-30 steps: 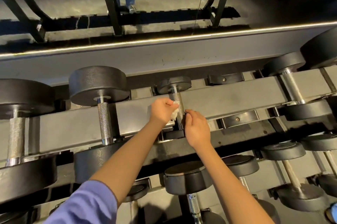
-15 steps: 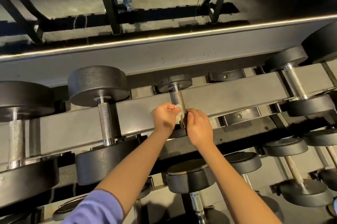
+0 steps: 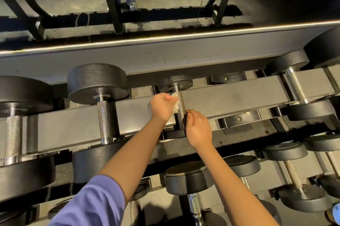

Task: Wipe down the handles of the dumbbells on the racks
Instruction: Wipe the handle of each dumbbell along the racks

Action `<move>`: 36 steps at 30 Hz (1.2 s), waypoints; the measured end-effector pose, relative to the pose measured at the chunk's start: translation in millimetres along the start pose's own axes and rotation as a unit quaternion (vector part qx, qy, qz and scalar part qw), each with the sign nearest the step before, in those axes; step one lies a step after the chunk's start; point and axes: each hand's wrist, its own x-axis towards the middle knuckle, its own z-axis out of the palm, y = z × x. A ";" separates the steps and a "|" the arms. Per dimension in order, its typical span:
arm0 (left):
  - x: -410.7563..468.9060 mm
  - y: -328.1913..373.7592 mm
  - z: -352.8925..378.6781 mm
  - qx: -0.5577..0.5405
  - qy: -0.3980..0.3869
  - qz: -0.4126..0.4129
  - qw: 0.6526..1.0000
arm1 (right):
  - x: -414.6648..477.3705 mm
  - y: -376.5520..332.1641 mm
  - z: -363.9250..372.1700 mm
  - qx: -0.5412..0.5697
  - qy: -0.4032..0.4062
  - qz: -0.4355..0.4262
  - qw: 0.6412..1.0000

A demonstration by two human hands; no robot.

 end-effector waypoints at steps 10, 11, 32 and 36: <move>-31.3 -27.4 -5.2 0.088 -0.101 0.013 0.991 | -1.5 -5.1 -1.2 0.013 -0.012 0.029 0.999; -33.0 -27.4 -6.0 0.095 -0.107 0.015 0.990 | -1.6 -6.0 -2.1 0.018 -0.011 0.031 0.999; -2.6 7.0 -39.4 0.234 -0.078 0.215 0.945 | 27.0 -17.2 -9.7 -0.040 0.035 0.046 0.998; -0.3 1.1 -39.4 0.240 -0.057 0.240 0.939 | 47.4 -22.0 -5.3 -0.011 0.060 0.019 0.998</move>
